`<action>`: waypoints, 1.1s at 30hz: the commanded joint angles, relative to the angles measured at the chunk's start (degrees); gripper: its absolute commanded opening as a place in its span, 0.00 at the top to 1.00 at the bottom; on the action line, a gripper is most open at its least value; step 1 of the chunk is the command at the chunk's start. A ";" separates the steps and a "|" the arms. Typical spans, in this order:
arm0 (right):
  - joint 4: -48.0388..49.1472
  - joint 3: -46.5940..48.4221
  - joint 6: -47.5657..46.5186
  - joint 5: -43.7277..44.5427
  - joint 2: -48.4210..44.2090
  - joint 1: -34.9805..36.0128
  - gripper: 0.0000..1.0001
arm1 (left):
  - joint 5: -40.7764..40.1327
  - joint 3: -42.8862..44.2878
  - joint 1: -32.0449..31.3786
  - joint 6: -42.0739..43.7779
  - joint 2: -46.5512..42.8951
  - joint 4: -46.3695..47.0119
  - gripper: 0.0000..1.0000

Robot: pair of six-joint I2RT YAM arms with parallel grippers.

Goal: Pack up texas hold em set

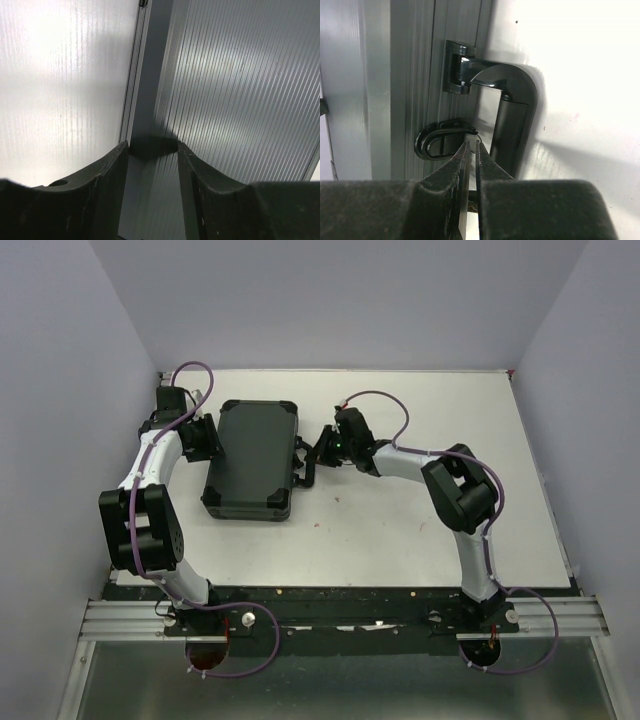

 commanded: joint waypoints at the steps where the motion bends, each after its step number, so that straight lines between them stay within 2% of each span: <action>1: 0.76 2.08 0.13 -2.87 1.09 0.25 0.84 | 0.07 0.90 -0.41 0.71 0.75 -0.24 0.50; 19: -1.88 4.02 -0.14 -1.29 5.67 1.21 0.87 | 0.16 1.16 -0.32 0.80 1.28 -0.32 0.51; 26: -2.75 2.08 0.39 -0.50 5.75 2.53 0.87 | 0.16 1.34 -0.32 0.80 1.37 -0.41 0.52; 33: -2.06 -2.92 3.11 2.04 4.61 4.99 0.92 | 0.42 1.25 -0.32 0.80 1.72 -0.41 0.52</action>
